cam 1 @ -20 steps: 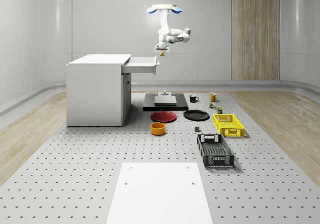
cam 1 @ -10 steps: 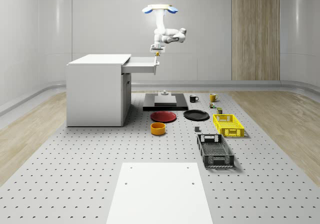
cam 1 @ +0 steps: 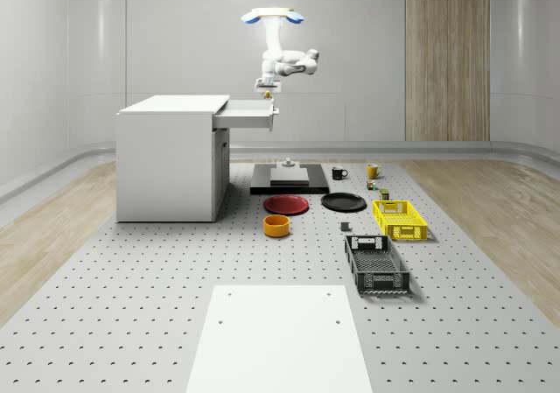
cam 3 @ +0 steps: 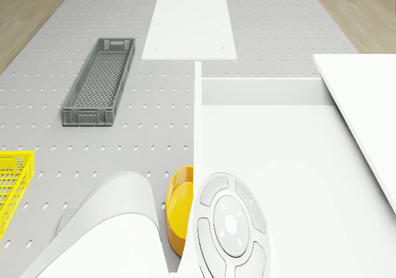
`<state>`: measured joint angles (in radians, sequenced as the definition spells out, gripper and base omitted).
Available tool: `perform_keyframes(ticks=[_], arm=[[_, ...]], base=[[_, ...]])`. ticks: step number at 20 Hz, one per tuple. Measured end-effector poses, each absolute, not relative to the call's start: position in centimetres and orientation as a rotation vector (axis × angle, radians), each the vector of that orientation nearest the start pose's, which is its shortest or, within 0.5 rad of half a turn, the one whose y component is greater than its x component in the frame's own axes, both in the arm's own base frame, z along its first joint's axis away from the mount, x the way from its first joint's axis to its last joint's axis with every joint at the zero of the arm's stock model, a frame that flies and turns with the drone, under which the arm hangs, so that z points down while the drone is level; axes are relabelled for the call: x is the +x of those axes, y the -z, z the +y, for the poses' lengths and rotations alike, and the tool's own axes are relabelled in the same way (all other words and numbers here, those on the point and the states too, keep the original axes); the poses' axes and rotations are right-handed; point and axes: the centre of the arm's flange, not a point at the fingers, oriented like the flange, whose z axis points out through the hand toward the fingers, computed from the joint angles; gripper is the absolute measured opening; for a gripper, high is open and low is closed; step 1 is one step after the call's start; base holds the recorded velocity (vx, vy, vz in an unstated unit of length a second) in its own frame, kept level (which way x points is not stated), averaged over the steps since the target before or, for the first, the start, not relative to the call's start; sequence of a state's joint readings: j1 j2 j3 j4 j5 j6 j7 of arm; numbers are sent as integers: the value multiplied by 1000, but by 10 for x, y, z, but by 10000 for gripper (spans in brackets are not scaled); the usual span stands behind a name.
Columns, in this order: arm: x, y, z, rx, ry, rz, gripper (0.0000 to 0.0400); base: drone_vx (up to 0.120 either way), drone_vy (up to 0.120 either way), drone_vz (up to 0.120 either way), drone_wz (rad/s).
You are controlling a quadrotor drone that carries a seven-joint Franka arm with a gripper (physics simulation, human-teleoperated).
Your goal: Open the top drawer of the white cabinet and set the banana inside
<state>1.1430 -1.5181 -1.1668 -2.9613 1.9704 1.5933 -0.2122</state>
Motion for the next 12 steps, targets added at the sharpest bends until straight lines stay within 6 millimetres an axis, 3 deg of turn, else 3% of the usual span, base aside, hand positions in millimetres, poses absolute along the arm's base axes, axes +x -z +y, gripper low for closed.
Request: perform_keyframes(ticks=[5, 10, 12], arm=[[265, -528, 32, -8, -765, -1, 192], [265, -528, 32, -8, -765, -1, 192], [265, -528, 32, -8, -765, -1, 192]], base=[[0, -120, -32, 0], [0, -120, -112, 0], [0, -120, 0, 0]])
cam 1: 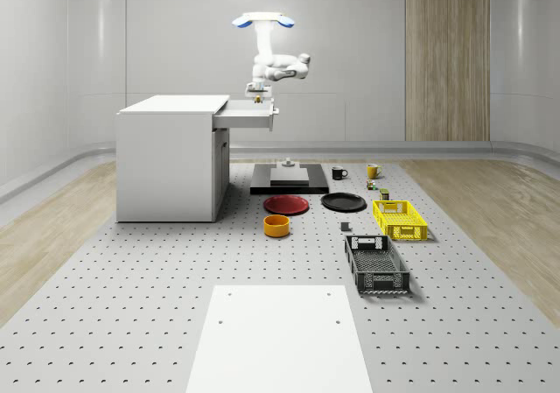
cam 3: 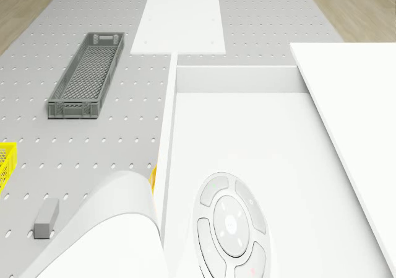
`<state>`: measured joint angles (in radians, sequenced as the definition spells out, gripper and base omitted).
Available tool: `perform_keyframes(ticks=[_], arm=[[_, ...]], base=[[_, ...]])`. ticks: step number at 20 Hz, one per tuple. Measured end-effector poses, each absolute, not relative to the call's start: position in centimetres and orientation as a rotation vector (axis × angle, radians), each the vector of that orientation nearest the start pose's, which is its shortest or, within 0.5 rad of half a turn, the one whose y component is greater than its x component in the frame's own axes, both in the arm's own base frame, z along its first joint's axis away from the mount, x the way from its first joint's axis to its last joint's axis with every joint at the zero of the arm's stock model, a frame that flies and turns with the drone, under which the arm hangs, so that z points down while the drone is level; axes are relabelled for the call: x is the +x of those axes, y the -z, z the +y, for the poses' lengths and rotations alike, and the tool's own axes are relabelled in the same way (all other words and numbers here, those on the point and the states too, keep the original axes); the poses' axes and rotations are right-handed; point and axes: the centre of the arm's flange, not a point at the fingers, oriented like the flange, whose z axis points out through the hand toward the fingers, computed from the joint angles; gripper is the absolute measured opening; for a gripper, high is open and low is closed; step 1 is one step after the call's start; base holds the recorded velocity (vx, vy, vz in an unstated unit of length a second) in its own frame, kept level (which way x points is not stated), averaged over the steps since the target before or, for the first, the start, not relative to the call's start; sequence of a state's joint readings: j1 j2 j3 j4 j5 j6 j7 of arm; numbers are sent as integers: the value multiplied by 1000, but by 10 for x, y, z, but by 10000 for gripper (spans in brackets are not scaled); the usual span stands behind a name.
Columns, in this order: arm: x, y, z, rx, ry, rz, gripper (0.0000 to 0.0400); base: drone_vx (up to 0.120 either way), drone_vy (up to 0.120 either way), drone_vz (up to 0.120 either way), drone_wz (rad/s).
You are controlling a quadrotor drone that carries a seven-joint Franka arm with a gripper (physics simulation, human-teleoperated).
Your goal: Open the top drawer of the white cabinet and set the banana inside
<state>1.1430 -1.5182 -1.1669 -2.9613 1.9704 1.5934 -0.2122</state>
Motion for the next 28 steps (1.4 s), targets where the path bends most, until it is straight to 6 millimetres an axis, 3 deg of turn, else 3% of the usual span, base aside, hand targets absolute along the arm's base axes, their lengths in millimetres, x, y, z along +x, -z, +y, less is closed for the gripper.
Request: perform_keyframes(ticks=[10, 25, 28], arm=[[265, -532, 32, -8, -766, -1, 192], [265, -589, 32, -8, -765, -1, 192], [265, -596, 32, -6, -772, -1, 301]], base=[[0, -108, 0, 0], [0, 0, 0, 0], [0, 0, 0, 0]])
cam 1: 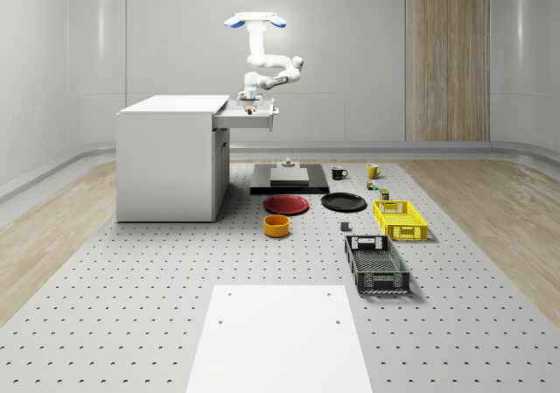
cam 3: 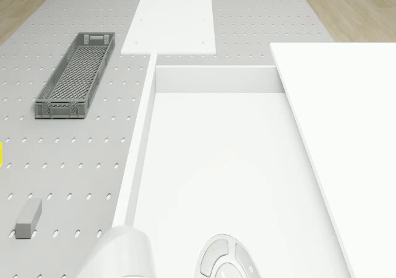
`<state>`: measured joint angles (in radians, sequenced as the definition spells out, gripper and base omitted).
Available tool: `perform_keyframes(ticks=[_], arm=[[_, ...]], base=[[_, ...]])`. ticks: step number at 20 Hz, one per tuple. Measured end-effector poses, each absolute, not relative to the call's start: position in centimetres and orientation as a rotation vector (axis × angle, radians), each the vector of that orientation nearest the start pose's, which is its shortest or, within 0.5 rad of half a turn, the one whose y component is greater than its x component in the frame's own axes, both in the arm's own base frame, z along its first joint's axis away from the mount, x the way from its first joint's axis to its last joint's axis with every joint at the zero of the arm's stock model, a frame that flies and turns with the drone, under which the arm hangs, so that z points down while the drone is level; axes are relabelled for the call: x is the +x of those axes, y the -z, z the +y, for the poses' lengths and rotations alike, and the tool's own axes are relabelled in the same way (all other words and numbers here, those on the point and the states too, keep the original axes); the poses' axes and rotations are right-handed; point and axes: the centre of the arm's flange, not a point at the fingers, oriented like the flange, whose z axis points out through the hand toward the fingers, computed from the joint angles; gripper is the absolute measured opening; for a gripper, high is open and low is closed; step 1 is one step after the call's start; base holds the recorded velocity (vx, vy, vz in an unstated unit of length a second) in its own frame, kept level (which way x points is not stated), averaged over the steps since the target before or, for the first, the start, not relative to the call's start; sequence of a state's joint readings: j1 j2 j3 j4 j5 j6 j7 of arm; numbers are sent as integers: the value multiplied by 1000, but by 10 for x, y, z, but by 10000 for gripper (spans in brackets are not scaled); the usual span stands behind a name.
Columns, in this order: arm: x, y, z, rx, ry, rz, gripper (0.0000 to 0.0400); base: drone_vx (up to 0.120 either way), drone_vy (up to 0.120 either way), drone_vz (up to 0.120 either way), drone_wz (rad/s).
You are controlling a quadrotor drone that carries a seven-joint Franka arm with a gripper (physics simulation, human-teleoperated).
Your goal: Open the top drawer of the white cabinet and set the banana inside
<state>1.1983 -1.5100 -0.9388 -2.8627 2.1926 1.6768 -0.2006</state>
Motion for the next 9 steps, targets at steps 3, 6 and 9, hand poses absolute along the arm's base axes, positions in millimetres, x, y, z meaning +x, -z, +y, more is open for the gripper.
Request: perform_keyframes(ticks=[3, 6, 9], arm=[[265, -592, 32, -4, -777, -1, 353], [265, -584, 32, -3, -780, -1, 378], [265, -579, 32, -2, -782, -1, 388]], base=[[0, 0, 0, 0], [0, 0, 0, 0], [0, 0, 0, 0]])
